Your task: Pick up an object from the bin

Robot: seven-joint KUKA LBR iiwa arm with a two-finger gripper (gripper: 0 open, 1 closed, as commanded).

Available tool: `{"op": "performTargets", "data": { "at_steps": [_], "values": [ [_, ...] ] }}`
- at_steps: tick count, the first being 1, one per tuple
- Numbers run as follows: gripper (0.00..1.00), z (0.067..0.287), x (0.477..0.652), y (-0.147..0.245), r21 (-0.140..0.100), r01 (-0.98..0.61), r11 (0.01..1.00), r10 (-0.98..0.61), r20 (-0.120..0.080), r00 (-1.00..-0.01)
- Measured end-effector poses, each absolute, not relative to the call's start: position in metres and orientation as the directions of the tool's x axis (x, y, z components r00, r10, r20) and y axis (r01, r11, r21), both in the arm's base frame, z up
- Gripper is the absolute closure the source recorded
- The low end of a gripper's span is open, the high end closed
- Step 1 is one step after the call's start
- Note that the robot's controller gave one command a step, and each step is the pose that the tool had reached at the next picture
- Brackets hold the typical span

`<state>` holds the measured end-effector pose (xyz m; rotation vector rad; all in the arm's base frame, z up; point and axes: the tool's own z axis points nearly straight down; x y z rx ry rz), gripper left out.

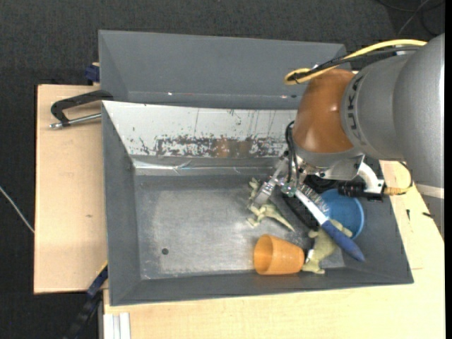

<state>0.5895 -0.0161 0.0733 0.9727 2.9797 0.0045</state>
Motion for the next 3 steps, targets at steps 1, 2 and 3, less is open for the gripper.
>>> {"op": "performTargets", "data": {
  "at_steps": [1, 2, 3],
  "values": [
    [1.0, 0.075, 0.591, -0.017, 0.009, 0.59, 0.807, 0.59, -0.013, -0.807],
    [1.0, 0.12, 0.594, -0.016, 0.006, 0.589, 0.808, 0.589, -0.006, -0.808],
    [1.0, 0.172, 0.596, -0.015, 0.007, 0.587, 0.81, 0.587, -0.008, -0.81]
  ]
}}
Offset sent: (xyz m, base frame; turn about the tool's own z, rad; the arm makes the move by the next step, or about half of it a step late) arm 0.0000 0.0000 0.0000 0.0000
